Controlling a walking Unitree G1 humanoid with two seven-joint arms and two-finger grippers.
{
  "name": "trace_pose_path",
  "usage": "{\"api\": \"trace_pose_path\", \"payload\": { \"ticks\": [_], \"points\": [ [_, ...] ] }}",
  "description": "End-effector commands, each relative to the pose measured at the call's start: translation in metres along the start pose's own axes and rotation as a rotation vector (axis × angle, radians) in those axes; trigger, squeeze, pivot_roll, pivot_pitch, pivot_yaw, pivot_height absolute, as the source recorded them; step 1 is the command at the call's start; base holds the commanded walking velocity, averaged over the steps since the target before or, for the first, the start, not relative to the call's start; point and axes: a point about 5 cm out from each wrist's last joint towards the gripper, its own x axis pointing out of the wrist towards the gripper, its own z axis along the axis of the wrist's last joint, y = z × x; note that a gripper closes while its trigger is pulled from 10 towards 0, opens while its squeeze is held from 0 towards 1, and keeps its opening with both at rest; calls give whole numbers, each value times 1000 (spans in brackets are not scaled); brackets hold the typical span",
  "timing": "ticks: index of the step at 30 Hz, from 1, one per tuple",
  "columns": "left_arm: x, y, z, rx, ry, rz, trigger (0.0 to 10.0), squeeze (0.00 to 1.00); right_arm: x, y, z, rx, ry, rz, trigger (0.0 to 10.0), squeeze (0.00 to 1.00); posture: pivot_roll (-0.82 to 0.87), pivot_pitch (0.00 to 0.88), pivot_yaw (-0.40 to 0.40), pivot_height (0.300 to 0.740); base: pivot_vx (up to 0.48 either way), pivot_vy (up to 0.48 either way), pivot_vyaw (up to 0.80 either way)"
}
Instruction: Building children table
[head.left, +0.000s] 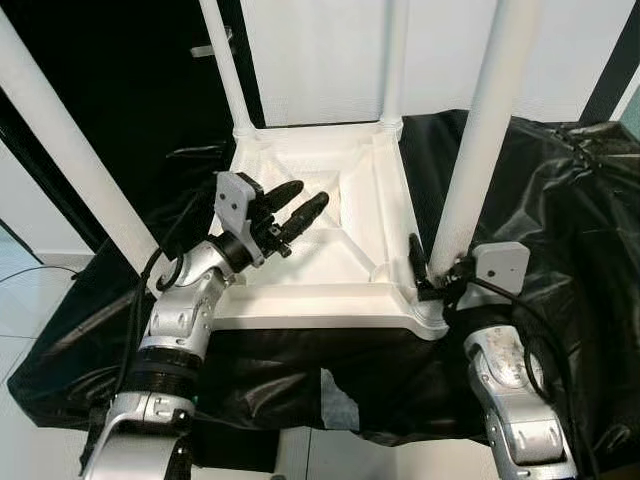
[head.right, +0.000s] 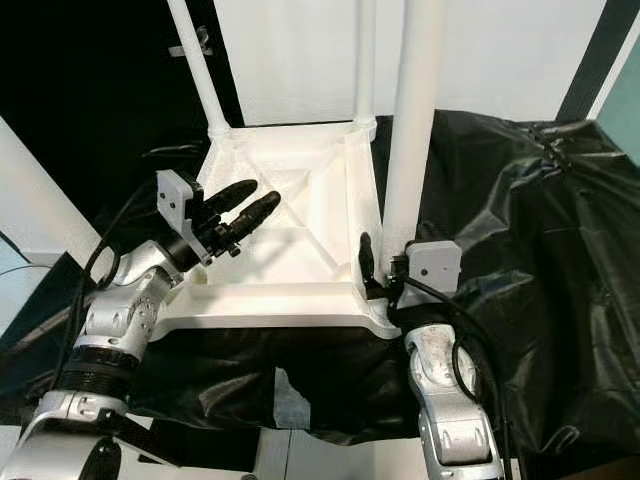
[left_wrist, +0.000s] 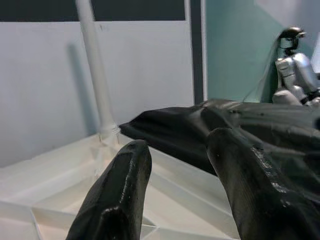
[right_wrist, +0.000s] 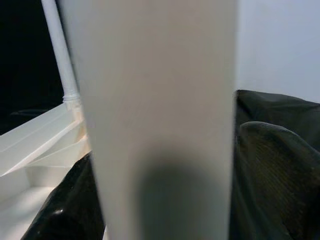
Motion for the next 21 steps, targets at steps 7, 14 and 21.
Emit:
{"api": "trace_pose_path", "payload": {
  "ticks": [7,14,21],
  "points": [
    [-9,-19,-13,-19,74,109,10000,0,1,5,-5,14,-7,34,10000,0,27,0,15,740,0,0,0],
    [-26,-27,-24,-27,142,230,10000,0,-10,2,-8,12,15,11,10000,0,25,0,21,740,0,0,0],
    [-40,-21,-30,-41,216,352,10000,0,-6,3,-6,14,0,11,10000,0,35,0,20,740,0,0,0]
  ]
}}
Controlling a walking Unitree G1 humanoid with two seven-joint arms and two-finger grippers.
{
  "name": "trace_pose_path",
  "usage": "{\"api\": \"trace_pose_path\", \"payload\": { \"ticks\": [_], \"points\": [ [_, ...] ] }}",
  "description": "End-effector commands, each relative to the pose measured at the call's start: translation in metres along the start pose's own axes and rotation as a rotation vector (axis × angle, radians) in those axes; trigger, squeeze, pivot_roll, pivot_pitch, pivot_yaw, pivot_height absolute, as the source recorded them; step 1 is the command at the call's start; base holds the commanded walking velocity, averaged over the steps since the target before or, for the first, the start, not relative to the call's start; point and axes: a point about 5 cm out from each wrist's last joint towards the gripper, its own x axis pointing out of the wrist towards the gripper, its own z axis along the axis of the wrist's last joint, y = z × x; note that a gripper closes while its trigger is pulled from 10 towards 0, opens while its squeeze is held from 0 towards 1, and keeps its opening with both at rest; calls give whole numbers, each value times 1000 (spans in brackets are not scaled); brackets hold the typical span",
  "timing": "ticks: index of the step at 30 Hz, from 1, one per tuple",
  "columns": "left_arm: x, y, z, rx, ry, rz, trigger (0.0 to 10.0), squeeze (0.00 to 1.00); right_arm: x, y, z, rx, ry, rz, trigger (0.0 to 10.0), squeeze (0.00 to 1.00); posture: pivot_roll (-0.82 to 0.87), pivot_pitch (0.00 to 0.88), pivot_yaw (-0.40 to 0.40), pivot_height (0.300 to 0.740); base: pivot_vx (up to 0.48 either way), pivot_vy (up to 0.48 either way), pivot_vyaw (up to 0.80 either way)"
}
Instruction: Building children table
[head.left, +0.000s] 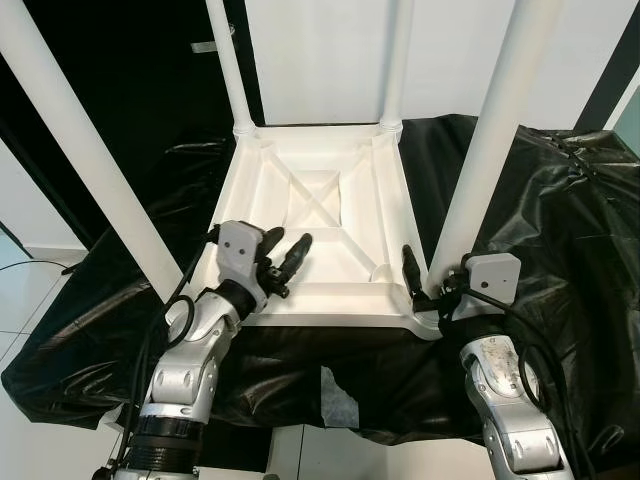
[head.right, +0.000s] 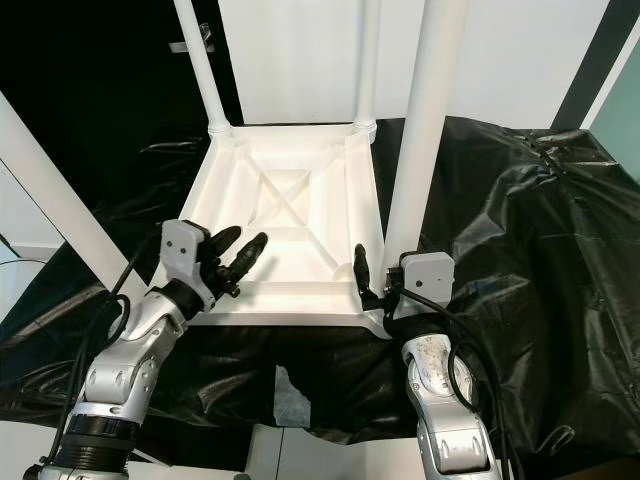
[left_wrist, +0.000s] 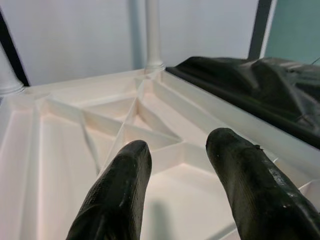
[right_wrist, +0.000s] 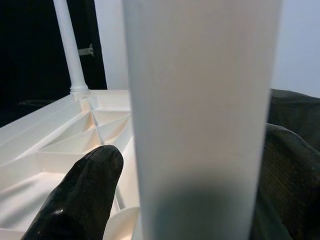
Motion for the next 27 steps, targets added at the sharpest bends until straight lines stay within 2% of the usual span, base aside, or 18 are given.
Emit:
{"api": "trace_pose_path", "payload": {
  "ticks": [1,7,11,16,19,21,23,27],
  "points": [
    [-6,4,-3,9,28,82,10000,0,2,1,2,12,-9,-3,10000,0,40,0,16,740,0,0,0],
    [-18,2,-8,43,58,83,10000,0,5,3,2,6,-8,-2,10000,0,46,0,8,740,0,0,0],
    [-29,-5,-9,89,83,51,10000,0,11,5,3,-4,-11,-4,10000,0,54,0,4,740,0,0,0],
    [-32,-7,-10,102,103,42,10000,0,12,5,4,-5,-14,-5,10000,0,54,0,4,740,0,0,0],
    [-36,-9,-10,136,126,28,10000,0,15,6,4,-2,-16,-8,10000,0,65,0,2,740,0,0,0],
    [-40,-12,-12,215,150,7,10000,0,16,6,3,6,-13,-16,10000,0,69,0,0,740,0,0,0],
    [-41,-13,-12,244,161,-4,10000,0,17,6,3,10,-12,-18,10000,0,70,0,1,740,0,0,0],
    [-42,-16,-13,258,165,-15,10000,0,18,9,4,20,-15,-15,10000,0,71,0,0,740,0,0,0]
  ]
}}
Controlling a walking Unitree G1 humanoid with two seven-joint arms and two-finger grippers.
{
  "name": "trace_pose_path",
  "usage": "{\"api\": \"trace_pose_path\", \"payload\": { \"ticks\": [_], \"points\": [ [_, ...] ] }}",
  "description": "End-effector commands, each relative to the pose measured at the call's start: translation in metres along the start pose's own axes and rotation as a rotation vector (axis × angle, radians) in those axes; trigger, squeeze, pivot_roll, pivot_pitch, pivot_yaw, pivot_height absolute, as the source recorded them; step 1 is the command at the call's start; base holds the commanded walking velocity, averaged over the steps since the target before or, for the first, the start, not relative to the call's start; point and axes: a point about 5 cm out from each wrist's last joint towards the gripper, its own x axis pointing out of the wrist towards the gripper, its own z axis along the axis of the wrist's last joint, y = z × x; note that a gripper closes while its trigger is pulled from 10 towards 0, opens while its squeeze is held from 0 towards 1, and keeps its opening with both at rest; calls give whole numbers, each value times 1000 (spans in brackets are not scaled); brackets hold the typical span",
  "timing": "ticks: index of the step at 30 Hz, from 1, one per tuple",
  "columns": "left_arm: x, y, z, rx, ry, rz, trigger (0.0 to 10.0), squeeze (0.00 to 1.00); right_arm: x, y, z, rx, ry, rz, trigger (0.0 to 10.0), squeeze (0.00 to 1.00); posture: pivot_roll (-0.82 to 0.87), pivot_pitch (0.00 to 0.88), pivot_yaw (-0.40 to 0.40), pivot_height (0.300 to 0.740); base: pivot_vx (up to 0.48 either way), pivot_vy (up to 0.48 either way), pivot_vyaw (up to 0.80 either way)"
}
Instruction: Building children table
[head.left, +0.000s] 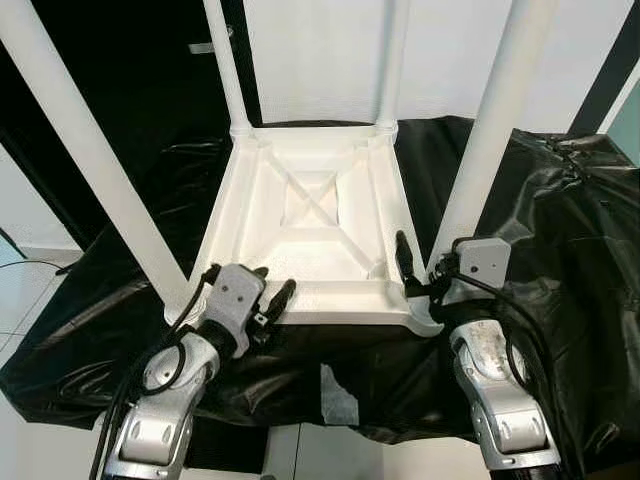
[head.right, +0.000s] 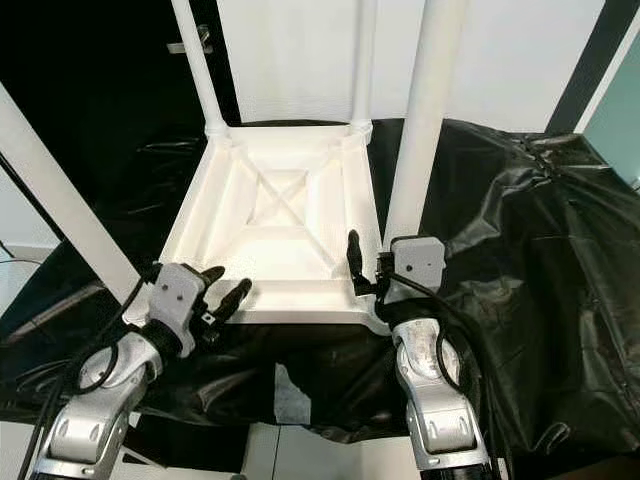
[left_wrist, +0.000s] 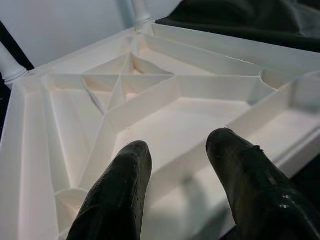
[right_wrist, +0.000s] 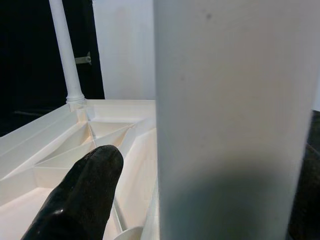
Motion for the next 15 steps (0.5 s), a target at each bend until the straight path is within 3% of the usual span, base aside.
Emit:
{"api": "trace_pose_path", "payload": {
  "ticks": [1,15],
  "points": [
    [-1,-3,3,27,-7,-17,10000,0,3,2,0,15,5,3,10000,0,70,0,2,740,0,0,0],
    [3,-4,8,22,-13,-21,10000,0,3,3,2,5,-4,-5,10000,0,62,0,11,740,0,0,0]
  ]
}}
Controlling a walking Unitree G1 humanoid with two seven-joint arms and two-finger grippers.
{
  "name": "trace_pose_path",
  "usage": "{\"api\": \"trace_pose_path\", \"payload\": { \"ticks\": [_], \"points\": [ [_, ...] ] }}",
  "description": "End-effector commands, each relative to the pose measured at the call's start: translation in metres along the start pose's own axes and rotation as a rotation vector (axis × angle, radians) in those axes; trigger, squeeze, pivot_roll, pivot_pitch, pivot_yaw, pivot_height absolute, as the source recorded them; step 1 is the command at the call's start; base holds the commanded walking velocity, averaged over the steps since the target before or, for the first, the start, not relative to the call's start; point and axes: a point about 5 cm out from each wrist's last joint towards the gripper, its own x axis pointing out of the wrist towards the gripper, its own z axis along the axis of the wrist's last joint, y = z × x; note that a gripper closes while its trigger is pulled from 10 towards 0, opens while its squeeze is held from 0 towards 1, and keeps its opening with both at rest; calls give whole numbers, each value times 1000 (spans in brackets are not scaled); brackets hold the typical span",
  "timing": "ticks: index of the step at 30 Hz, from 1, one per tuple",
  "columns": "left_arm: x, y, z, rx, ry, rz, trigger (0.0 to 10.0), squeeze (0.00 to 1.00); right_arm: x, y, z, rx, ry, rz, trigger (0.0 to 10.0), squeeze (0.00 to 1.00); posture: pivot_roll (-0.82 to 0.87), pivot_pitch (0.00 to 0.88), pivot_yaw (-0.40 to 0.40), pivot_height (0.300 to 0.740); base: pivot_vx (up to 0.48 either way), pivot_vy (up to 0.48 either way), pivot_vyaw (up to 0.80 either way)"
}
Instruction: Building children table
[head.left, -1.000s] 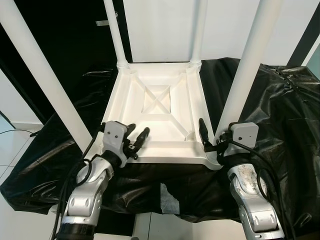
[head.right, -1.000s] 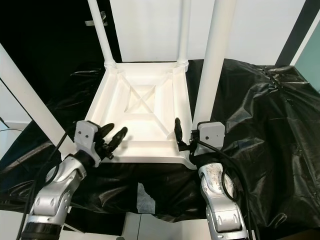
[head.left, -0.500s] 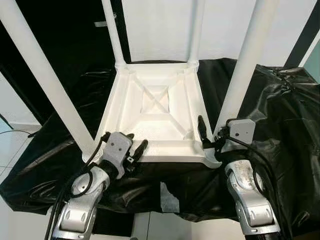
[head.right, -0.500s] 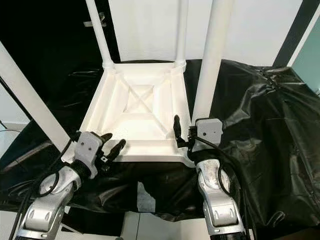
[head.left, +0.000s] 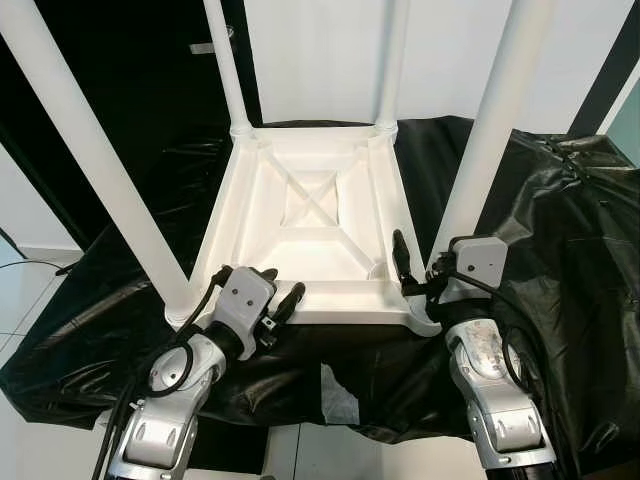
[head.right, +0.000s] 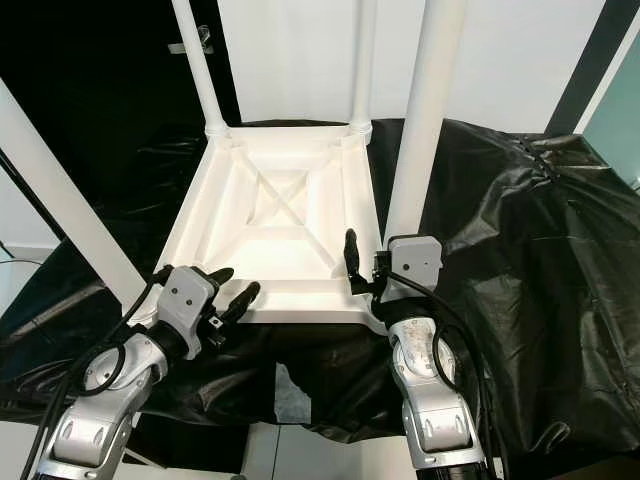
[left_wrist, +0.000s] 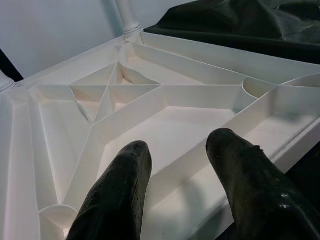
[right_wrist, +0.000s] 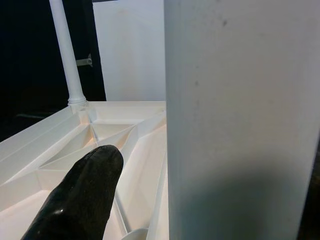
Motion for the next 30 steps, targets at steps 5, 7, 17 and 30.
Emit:
{"api": "trace_pose_path", "payload": {
  "ticks": [5,7,17,30],
  "points": [
    [2,2,3,16,4,8,10000,0,2,1,2,-2,-4,-5,10000,0,61,0,14,740,0,0,0],
    [2,2,4,19,5,6,10000,0,1,1,1,-1,-4,-6,10000,0,60,0,15,740,0,0,0],
    [3,2,5,18,8,4,10000,0,0,2,2,-5,-6,-8,10000,0,59,0,17,740,0,0,0],
    [4,2,5,21,12,7,10000,0,0,2,2,-8,-3,-5,10000,0,60,0,17,740,0,0,0]
  ]
}}
